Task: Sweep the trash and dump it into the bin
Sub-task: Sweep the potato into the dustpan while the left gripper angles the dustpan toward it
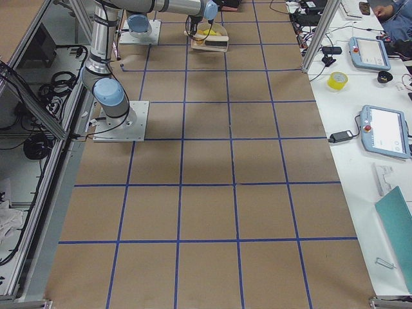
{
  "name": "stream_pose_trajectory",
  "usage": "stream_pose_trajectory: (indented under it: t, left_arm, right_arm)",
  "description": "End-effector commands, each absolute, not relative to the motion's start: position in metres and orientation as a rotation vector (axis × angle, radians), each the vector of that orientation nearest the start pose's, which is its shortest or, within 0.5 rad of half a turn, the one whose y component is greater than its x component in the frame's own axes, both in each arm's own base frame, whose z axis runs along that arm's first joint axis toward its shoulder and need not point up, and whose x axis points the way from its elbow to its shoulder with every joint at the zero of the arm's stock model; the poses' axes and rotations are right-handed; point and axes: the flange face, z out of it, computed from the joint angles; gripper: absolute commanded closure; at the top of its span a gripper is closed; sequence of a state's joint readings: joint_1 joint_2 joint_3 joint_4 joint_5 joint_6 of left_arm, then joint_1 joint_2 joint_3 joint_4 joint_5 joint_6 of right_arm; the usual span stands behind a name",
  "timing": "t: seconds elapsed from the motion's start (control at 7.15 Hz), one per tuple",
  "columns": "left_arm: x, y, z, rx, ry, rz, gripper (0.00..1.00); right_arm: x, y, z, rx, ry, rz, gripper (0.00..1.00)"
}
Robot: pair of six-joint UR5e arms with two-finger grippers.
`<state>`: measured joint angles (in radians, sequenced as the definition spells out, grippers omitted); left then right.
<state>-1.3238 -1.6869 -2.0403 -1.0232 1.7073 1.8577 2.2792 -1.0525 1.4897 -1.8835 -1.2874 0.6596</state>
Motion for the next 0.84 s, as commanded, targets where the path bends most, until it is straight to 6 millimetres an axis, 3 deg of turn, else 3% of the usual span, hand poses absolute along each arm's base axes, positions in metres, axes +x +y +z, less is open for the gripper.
stream_pose_trajectory:
  t: [0.0, 0.28, 0.42, 0.7]
  left_arm:
    - [-0.001, -0.487, 0.266, -2.288, -2.193, -0.217, 1.0]
    - [-0.001, -0.487, 0.267, -2.291, -2.193, -0.216, 1.0]
    - [0.0, -0.487, 0.266, -2.29, -2.191, -0.217, 1.0]
    - [0.002, -0.488, 0.266, -2.292, -2.19, -0.216, 1.0]
  right_arm:
    - [0.535, -0.388, 0.276, -0.069, 3.039, 0.395, 1.0]
    - [0.508, -0.376, 0.322, -0.047, 3.104, 0.347, 1.0]
    - [0.476, -0.397, 0.337, -0.002, 3.187, 0.244, 1.0]
    - [0.377, -0.473, 0.349, 0.187, 3.208, 0.247, 1.0]
